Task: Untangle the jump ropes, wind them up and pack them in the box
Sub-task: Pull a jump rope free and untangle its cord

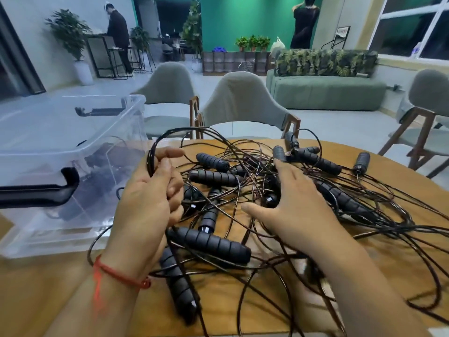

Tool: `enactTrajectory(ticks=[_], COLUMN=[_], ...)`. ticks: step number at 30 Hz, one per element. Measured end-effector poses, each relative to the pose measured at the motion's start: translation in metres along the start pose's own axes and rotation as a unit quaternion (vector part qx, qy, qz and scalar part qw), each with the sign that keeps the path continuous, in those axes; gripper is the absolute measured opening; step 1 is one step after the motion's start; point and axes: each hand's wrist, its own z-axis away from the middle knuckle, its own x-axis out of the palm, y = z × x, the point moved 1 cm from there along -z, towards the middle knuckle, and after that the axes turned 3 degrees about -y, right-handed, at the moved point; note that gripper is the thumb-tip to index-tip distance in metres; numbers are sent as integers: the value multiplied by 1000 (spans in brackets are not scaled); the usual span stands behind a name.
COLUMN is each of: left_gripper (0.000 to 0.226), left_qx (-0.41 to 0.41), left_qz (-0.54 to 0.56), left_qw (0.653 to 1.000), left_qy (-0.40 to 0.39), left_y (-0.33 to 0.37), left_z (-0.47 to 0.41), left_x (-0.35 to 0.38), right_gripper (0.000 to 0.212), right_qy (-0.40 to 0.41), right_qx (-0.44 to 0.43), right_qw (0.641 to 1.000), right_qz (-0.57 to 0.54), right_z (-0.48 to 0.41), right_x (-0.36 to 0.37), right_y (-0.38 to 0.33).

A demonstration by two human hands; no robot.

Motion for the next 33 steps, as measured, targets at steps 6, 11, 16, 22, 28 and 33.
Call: enactTrajectory(ticks=[6, 11, 16, 22, 28, 33], left_gripper=[26, 23, 21, 23, 20, 21], left_qx=[14, -45, -93, -33, 32, 56], left_qz=[-4, -39, -126, -78, 78, 61], left_qw=[1000, 995, 971, 990, 996, 996], left_qy=[-6, -76, -178, -112, -4, 36], left_y=[4, -4, -17, -21, 11, 20], left_z=[0, 6, 22, 17, 8, 4], left_x=[-3, 1, 26, 25, 6, -4], right_gripper=[38, 27, 22, 26, 30, 38], right_qy=[79, 43, 27, 23, 36, 67], right_qx=[-19, -115, -224, -235, -152, -91], right_qw=[993, 961, 963, 959, 988, 991], right_qz=[-84, -247, -147, -156, -4, -72], right_z=[-3, 7, 18, 17, 7, 4], right_x=[-5, -4, 14, 12, -13, -24], right_y=[15, -6, -28, -29, -3, 10])
